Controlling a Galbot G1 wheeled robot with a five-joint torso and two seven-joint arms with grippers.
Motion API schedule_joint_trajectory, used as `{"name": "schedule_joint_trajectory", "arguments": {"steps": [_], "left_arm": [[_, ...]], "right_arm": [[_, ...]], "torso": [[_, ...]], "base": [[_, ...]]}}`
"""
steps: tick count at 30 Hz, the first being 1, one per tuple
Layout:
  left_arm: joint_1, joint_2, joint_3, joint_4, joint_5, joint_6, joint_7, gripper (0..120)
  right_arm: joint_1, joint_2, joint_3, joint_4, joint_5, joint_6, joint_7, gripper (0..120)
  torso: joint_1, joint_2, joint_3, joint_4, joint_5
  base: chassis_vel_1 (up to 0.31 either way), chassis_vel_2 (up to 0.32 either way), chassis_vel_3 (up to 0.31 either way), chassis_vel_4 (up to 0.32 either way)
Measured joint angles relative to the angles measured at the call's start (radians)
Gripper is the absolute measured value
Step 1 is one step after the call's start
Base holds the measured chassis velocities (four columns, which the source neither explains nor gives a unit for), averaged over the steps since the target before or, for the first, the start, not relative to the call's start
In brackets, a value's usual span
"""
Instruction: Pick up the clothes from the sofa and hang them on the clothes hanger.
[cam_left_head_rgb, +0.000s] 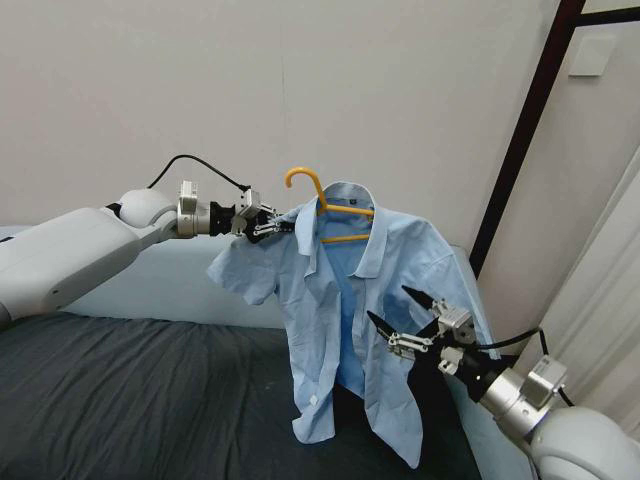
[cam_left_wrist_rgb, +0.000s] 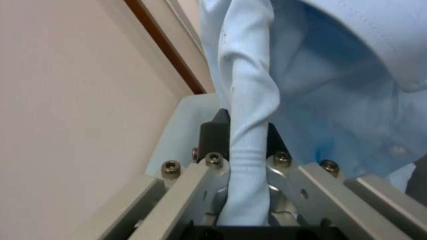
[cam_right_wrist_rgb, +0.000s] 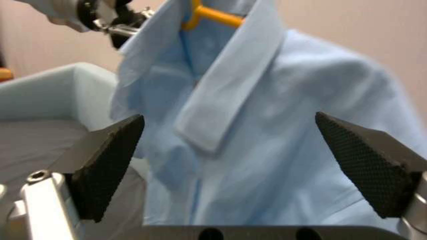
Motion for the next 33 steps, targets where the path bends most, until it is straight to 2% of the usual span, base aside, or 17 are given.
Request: {"name": "schedule_joint_trajectory", "arguments": {"steps": [4,9,10,12,14,15,17,19,25,33], "left_arm": [[0.033,-0.004,-0.02,0.003,0.004,-0.01,0.006,2],[0.095,-0.012,-0.07,-0.003,0.011,-0.02,0.02,2],[0.095,-0.012,-0.07,-0.003,0.011,-0.02,0.02,2],[0.111,-0.015,-0.083,-0.006,0.011,-0.026,0.038,2],[0.114,-0.019,-0.088,-0.004,0.011,-0.031,0.055,2],[0.114,-0.019,-0.088,-0.004,0.011,-0.031,0.055,2],[0.114,-0.026,-0.091,0.001,0.009,-0.033,0.07,2],[0.11,-0.032,-0.093,0.001,0.007,-0.034,0.084,2],[0.126,-0.037,-0.101,-0.04,0.022,-0.031,0.09,2],[0.179,-0.043,-0.106,-0.118,0.058,-0.006,0.047,2]], "right_arm": [[0.028,-0.06,0.037,-0.037,0.067,-0.015,-0.038,100],[0.091,-0.178,0.093,-0.142,0.196,-0.018,-0.225,100],[0.091,-0.178,0.093,-0.142,0.196,-0.018,-0.225,100],[0.181,-0.277,0.093,-0.183,0.275,-0.06,-0.362,100],[0.212,-0.354,0.104,-0.217,0.303,-0.086,-0.47,100],[0.212,-0.354,0.104,-0.217,0.303,-0.086,-0.47,100],[0.204,-0.422,0.135,-0.244,0.324,-0.122,-0.558,100],[0.185,-0.458,0.149,-0.248,0.348,-0.142,-0.588,100],[0.164,-0.472,0.163,-0.217,0.39,-0.192,-0.576,100],[0.161,-0.397,0.121,-0.186,0.304,-0.228,-0.543,100]], "torso": [[0.0,0.0,0.0,-0.0002,-0.0003],[0.0,0.0,0.0,-0.0003,0.0004],[0.0,0.0,0.0,-0.0003,0.0004],[0.0,0.0,0.0,0.0001,-0.0004],[0.0,0.0,0.0,0.0001,-0.001],[0.0,0.0,0.0,0.0001,-0.001],[0.0,0.0,0.0,-0.0005,-0.0005],[0.0,0.0,0.0,-0.0006,-0.0002],[0.0,0.0,0.0,0.0001,-0.0002],[0.0,0.0,0.0,0.0,-0.0001]], "base": [[0.0,0.0,0.0,0.0],[0.0,0.0,0.0,0.0],[0.0,0.0,0.0,0.0],[0.0,0.0,0.0,0.0],[0.0,0.0,0.0,0.0],[0.0,0.0,0.0,0.0],[0.0,0.0,0.0,0.0],[0.0,0.0,0.0,0.0],[0.0,0.0,0.0,0.0],[0.0,0.0,0.0,0.0]]}}
